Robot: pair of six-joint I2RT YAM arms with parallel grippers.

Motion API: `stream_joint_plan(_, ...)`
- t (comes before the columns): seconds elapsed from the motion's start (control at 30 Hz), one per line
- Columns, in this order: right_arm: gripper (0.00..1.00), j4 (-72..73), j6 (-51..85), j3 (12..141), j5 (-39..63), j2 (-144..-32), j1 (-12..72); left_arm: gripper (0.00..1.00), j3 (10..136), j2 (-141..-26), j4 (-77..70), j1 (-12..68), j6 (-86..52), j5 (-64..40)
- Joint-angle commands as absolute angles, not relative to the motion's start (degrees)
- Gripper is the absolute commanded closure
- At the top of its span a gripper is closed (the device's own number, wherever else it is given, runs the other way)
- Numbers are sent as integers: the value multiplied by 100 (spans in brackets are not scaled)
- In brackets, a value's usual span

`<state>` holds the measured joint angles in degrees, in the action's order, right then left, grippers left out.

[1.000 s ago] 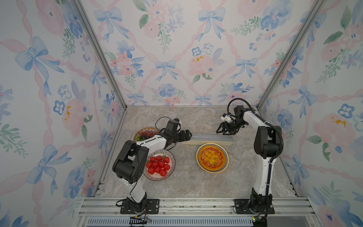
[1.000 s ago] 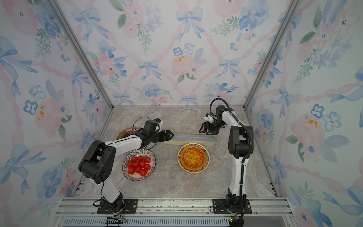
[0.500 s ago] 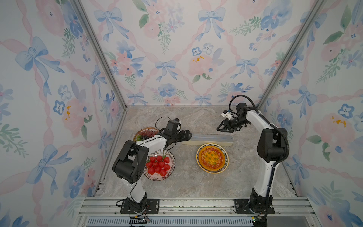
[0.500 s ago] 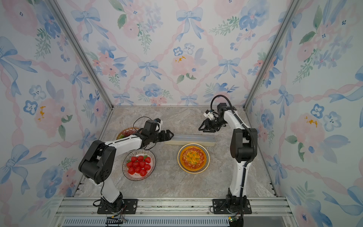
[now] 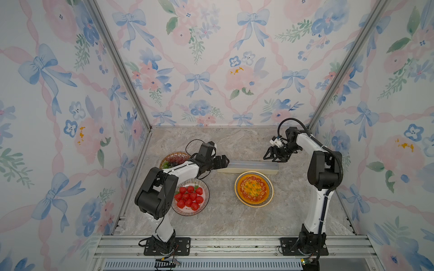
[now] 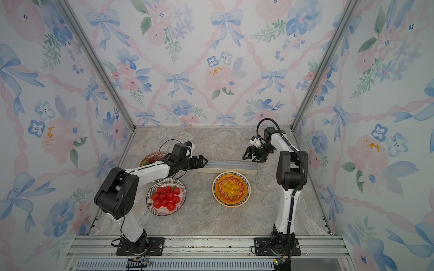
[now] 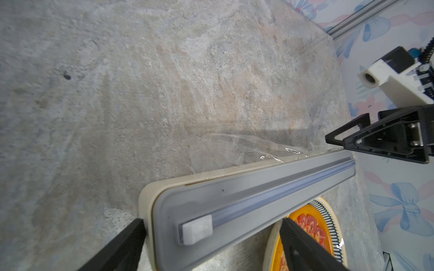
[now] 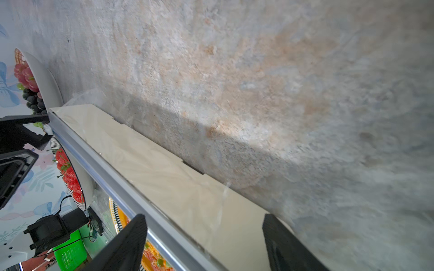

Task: Wrap the plate with plastic wrap
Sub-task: Pull the plastic wrap from the plastic wrap cutting box.

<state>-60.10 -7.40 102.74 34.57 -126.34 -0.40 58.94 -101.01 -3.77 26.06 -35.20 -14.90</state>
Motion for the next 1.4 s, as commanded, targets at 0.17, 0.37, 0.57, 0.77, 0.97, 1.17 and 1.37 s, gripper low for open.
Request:
stream_joint_plan(0.17, 24, -6434, -920, 10569, 3890, -13045, 312, 10, 5991, -10369, -374, 2697, -3516, -1714)
stream_joint_plan(0.37, 28, -6419, -828, 10652, 4238, -13175, 582, 10, 6017, -10390, -378, 2740, -3511, -1721)
stream_joint_plan(0.57, 32, -6362, -778, 10664, 4732, -13159, 818, 10, 6034, -10380, -378, 2758, -3515, -1699)
stream_joint_plan(0.77, 39, -6485, -848, 10690, 4896, -13074, 961, 10, 6055, -10359, -376, 2756, -3512, -1670)
stream_joint_plan(0.97, 44, -6530, -907, 10628, 4771, -12973, 967, 10, 6070, -10354, -374, 2756, -3503, -1653)
stream_joint_plan(1.17, 61, -6562, -960, 10626, 4396, -12981, 975, 10, 6064, -10319, -372, 2743, -3457, -1594)
stream_joint_plan(1.37, 100, -6597, -1129, 10666, 4214, -12835, 996, 10, 6105, -10162, -369, 2677, -3286, -1441)
